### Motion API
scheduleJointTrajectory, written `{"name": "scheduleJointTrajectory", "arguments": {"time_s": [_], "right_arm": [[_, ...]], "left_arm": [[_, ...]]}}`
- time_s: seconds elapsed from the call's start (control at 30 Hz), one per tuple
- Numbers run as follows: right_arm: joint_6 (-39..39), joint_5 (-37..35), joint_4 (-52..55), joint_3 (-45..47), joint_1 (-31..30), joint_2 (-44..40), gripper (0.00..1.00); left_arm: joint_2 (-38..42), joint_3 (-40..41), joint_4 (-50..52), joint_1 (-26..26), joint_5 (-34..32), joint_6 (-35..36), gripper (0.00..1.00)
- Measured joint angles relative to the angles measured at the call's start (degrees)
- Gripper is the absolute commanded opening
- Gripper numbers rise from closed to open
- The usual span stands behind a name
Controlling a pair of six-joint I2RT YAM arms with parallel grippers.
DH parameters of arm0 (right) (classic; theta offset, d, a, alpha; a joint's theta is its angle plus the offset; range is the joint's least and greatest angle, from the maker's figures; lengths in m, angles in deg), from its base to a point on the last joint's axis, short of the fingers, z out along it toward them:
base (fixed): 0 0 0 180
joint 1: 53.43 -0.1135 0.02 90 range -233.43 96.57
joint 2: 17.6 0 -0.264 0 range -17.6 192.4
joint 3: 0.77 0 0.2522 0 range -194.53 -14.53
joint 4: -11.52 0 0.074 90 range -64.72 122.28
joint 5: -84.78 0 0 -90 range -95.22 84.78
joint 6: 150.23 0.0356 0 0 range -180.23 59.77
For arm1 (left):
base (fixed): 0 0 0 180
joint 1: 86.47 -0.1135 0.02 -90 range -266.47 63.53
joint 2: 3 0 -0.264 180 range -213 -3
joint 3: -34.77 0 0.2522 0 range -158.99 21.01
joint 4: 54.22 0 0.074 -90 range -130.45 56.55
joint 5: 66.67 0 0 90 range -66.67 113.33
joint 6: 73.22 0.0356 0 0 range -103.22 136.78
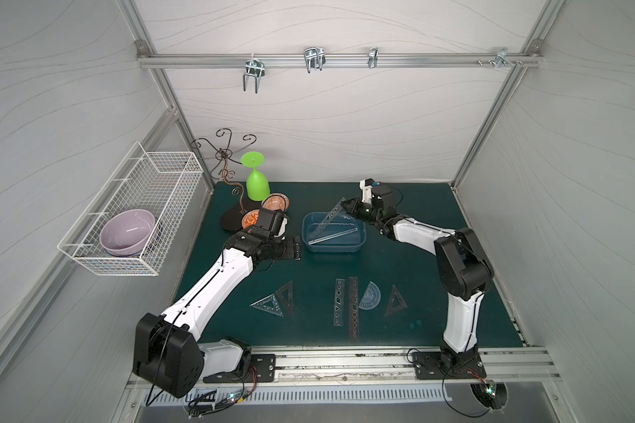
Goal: Put the scattered rulers into the storage box
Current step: Place the ruler in the storage box.
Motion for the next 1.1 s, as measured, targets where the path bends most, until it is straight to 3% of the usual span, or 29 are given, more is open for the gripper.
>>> {"name": "scheduleJointTrajectory", "arguments": {"time_s": [0.4, 0.73, 1.1], "right_arm": [[-0.11, 0.02, -1.03, 0.33, -1.27, 2.05, 0.11], [-2.1, 1.16, -1.18, 2.25, 0.37, 2.99, 0.41], [-6.49, 0.7, 1.97, 3.34, 4.07, -2.71, 0.46]], "left_arm": [[0.0, 0.13, 0.37, 0.0, -1.16, 0.17, 0.79], [0.0, 0.13, 0.37, 0.0, -1.29, 0.2, 0.8], [0.0, 0.13, 0.44, -0.02, -2.82, 0.2, 0.79]]}}
